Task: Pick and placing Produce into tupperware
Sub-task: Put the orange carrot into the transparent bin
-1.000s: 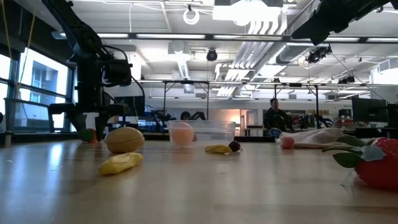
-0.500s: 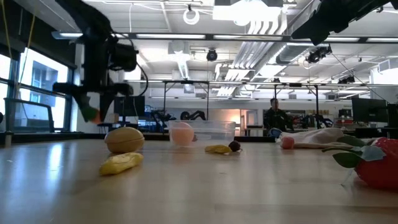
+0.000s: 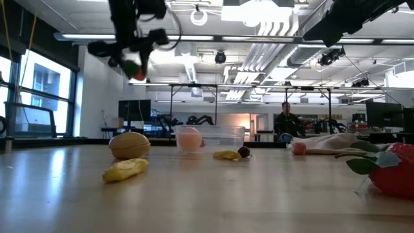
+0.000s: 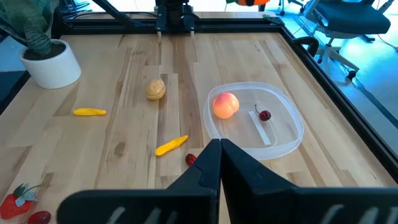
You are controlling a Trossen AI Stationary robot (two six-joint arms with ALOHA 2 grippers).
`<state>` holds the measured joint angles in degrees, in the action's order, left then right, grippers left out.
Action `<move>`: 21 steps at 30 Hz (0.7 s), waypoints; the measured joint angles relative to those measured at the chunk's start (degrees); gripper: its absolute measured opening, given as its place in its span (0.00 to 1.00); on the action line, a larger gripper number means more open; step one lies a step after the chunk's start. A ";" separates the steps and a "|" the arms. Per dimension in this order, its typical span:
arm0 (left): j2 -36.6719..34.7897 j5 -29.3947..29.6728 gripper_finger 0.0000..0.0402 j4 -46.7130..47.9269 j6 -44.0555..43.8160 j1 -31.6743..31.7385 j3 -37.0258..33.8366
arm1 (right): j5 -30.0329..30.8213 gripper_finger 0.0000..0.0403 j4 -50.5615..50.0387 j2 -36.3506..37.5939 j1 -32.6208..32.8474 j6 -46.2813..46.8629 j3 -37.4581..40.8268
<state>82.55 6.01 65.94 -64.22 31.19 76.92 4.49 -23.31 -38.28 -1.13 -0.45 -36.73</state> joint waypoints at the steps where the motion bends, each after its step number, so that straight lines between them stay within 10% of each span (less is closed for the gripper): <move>1: 0.54 1.31 0.41 -0.11 -1.03 -1.66 1.41 | 0.00 0.00 0.00 0.01 0.00 -0.01 0.00; 21: 35.13 2.94 0.41 -3.25 0.76 -10.18 29.32 | 0.01 0.00 0.01 0.02 -0.02 -0.02 0.00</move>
<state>117.68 8.95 62.70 -63.46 21.02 106.24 4.50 -23.30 -38.26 -1.15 -0.47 -36.73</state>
